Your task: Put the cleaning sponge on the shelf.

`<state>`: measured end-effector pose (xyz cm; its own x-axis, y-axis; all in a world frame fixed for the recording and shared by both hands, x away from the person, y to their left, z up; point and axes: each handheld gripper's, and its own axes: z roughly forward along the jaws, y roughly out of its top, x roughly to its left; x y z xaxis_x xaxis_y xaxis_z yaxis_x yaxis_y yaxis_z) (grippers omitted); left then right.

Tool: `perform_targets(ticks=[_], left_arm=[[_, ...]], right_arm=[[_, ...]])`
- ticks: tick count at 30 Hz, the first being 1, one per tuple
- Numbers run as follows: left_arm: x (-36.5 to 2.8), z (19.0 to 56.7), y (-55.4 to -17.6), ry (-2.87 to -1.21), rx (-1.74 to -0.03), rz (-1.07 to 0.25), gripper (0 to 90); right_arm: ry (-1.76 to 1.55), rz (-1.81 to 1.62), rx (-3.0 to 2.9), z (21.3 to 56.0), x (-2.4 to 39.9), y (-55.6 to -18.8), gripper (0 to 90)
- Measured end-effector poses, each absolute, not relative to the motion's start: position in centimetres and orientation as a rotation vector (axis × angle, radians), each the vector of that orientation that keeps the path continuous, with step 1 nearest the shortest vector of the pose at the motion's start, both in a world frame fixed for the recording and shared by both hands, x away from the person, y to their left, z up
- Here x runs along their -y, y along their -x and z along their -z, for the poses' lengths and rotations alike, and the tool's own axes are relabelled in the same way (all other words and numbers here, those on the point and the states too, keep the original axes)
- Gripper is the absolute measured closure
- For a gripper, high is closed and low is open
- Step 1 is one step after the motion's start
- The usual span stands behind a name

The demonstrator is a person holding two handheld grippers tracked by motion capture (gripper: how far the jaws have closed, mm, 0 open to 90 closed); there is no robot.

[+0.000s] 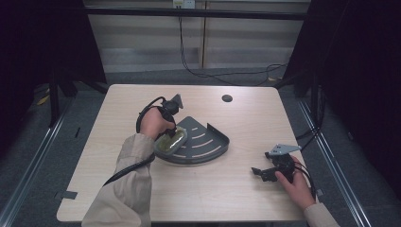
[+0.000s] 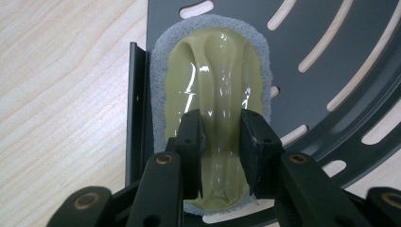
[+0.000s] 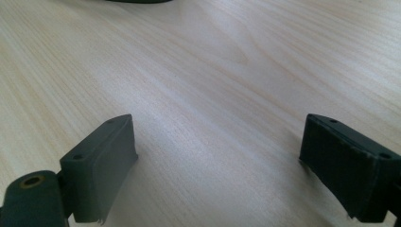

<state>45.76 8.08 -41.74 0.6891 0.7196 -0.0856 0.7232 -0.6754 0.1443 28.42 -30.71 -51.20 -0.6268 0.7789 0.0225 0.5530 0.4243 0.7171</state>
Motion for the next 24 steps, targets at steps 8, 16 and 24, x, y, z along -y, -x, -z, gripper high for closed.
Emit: perform_targets(ticks=[8, 16, 24], left_arm=[[-8.1, 41.69, -45.76, -2.734, -1.181, 0.021, 70.9], [-8.12, 41.76, -45.79, -2.727, -1.185, 0.022, 70.6], [-8.08, 41.63, -45.57, -2.714, -1.205, 0.006, 53.7]], right_arm=[[-1.149, -1.017, -2.37, 51.2, 30.7, -28.41, 10.5], [-1.149, -1.017, -2.37, 51.2, 30.7, -28.41, 10.5], [-1.149, -1.017, -2.37, 51.2, 30.7, -28.41, 10.5]])
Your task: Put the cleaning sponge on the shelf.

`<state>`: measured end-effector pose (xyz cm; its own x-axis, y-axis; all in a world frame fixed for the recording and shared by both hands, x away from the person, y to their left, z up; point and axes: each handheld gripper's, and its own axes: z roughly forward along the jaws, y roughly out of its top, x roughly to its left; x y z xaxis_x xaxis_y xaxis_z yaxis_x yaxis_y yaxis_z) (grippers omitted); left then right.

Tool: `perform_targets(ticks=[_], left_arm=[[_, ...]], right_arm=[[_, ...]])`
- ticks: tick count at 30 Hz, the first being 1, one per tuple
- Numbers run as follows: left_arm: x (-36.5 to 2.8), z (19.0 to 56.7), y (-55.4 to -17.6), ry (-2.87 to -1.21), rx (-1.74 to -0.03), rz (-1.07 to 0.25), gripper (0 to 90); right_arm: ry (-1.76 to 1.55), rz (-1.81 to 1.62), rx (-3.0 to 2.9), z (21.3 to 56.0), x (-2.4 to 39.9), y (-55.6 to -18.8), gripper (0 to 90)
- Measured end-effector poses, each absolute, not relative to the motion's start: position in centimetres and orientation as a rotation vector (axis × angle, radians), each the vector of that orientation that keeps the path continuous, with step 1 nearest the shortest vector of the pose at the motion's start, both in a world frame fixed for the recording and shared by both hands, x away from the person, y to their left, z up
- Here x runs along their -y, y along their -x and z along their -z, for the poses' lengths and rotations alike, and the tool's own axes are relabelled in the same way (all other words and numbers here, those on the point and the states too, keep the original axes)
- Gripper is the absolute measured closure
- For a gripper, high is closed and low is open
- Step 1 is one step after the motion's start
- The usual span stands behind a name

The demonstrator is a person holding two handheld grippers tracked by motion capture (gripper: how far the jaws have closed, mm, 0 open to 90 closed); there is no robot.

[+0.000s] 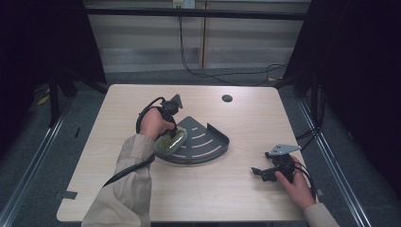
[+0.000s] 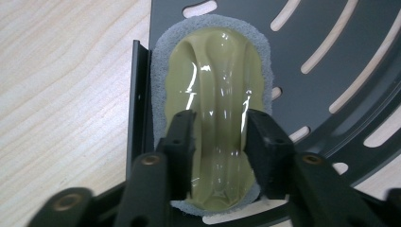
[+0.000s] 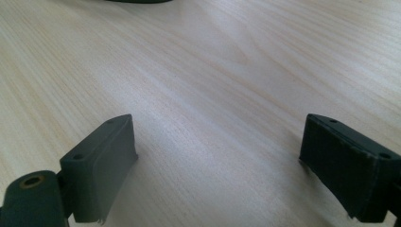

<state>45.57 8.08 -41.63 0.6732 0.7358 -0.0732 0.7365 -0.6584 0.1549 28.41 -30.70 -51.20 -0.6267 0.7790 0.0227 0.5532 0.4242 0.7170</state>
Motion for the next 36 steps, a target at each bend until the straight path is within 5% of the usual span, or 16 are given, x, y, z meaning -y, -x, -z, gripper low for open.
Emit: perform_targets(ticks=[13, 36], left_arm=[[-9.2, 40.3, -45.2, -2.658, -1.257, -0.052, 31.9], [-11.8, 39.1, -44.2, -2.589, -1.298, -0.068, 23.8]], right_arm=[[-1.151, -1.017, -2.37, 51.2, 30.7, -28.4, 10.5], [-1.149, -1.016, -2.37, 51.2, 30.7, -28.4, 10.5]])
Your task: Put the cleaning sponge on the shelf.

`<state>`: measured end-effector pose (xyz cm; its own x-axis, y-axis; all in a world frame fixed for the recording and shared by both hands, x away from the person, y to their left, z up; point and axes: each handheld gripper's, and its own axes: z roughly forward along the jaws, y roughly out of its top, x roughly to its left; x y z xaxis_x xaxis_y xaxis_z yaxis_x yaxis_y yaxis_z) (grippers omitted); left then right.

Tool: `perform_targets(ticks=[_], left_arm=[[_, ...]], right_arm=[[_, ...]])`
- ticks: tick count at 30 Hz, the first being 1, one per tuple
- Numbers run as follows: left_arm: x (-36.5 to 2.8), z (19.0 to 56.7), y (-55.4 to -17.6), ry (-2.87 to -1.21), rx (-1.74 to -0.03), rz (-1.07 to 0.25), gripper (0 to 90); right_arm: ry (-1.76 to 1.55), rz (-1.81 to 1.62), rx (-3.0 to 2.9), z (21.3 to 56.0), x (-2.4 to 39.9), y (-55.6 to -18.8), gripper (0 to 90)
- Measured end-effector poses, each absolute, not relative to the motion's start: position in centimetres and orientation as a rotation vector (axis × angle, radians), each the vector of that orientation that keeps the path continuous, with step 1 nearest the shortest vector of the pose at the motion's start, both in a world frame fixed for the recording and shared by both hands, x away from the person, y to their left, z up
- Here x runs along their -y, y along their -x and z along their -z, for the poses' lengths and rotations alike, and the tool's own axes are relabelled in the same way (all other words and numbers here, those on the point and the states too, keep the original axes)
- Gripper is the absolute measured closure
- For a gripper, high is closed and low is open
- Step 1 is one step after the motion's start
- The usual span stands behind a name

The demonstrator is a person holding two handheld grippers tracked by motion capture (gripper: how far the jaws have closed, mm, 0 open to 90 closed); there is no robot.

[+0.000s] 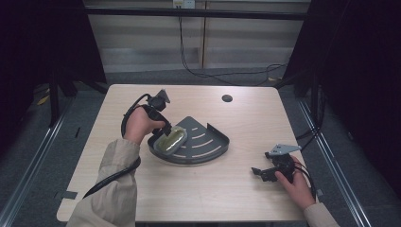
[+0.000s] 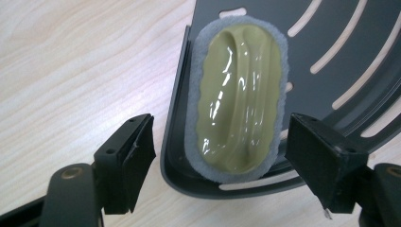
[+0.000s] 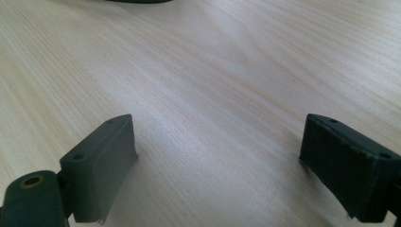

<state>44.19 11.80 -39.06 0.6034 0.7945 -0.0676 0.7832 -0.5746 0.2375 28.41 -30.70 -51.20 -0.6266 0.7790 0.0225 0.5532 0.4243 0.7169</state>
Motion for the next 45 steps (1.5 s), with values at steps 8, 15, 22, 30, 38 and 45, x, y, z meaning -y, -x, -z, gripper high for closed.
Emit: perform_targets(ticks=[8, 15, 22, 30, 38, 45], left_arm=[[-13.2, 39.5, -43.4, -2.567, -1.316, -0.049, 22.4], [-15.0, 40.1, -42.3, -2.547, -1.325, -0.032, 21.6], [-16.8, 40.8, -41.3, -2.538, -1.339, -0.03, 21.5], [-18.4, 41.0, -40.1, -2.513, -1.345, -0.038, 21.4], [-19.7, 41.8, -39.0, -2.486, -1.346, -0.053, 21.5], [-20.6, 42.7, -38.2, -2.461, -1.355, -0.041, 21.4]], right_arm=[[-1.151, -1.016, -2.37, 51.2, 30.7, -28.4, 10.5], [-1.153, -1.016, -2.371, 51.2, 30.7, -28.4, 10.5], [-1.151, -1.016, -2.372, 51.2, 30.7, -28.4, 10.5], [-1.152, -1.016, -2.372, 51.2, 30.7, -28.4, 10.5], [-1.15, -1.016, -2.372, 51.2, 30.7, -28.4, 10.5], [-1.15, -1.015, -2.372, 51.2, 30.7, -28.4, 10.5]])
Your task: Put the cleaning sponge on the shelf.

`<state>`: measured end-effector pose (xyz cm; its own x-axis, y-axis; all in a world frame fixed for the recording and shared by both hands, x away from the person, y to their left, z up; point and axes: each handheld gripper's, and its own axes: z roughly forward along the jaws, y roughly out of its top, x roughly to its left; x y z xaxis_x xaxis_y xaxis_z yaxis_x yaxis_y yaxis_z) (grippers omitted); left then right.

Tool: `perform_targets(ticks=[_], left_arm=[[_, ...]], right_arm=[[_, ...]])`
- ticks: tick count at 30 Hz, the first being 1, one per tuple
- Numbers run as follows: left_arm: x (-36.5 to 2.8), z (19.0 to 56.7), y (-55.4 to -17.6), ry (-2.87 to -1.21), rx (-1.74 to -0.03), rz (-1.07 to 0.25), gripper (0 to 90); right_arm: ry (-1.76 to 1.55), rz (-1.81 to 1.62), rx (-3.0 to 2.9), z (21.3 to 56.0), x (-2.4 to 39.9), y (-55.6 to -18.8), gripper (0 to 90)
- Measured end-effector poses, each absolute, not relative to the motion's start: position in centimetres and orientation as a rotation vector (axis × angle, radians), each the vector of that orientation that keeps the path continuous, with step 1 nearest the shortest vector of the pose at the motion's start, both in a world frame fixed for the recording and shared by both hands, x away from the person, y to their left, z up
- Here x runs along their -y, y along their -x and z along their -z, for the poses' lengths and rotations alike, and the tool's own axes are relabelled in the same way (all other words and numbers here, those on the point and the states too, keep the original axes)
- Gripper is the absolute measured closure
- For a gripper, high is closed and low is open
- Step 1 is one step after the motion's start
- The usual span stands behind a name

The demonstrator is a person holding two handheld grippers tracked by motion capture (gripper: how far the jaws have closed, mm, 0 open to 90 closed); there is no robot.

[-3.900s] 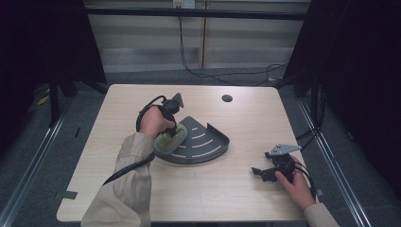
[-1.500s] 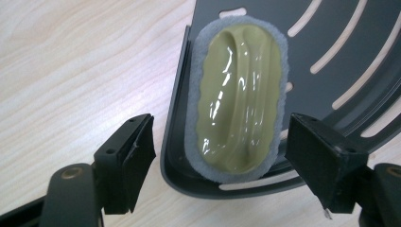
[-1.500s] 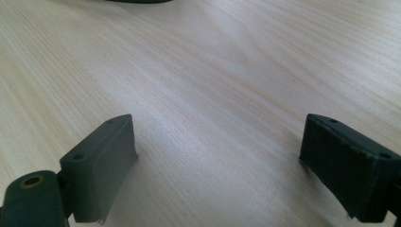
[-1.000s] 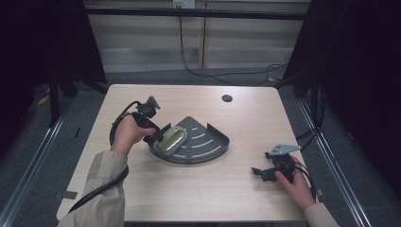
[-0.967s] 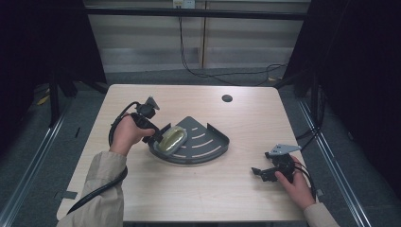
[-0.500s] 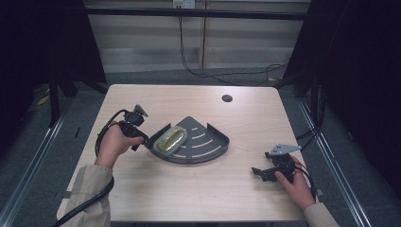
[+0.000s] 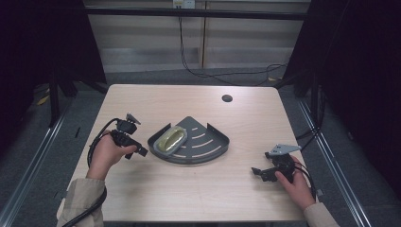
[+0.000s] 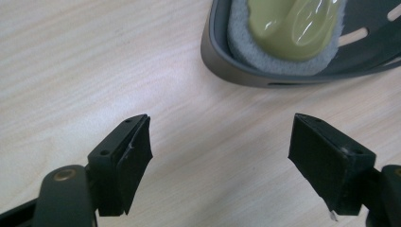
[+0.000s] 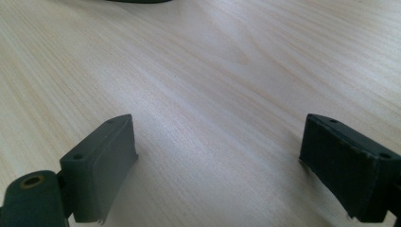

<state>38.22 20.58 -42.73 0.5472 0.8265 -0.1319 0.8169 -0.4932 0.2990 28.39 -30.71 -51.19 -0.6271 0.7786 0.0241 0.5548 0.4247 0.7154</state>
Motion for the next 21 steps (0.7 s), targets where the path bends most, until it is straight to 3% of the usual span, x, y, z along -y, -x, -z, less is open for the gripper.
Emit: perform_targets(ticks=[21], left_arm=[[-22.0, 45.4, -36.3, -2.416, -1.373, -0.038, 21.4]], right_arm=[[-1.152, -1.016, -2.372, 51.2, 30.7, -28.4, 10.5]])
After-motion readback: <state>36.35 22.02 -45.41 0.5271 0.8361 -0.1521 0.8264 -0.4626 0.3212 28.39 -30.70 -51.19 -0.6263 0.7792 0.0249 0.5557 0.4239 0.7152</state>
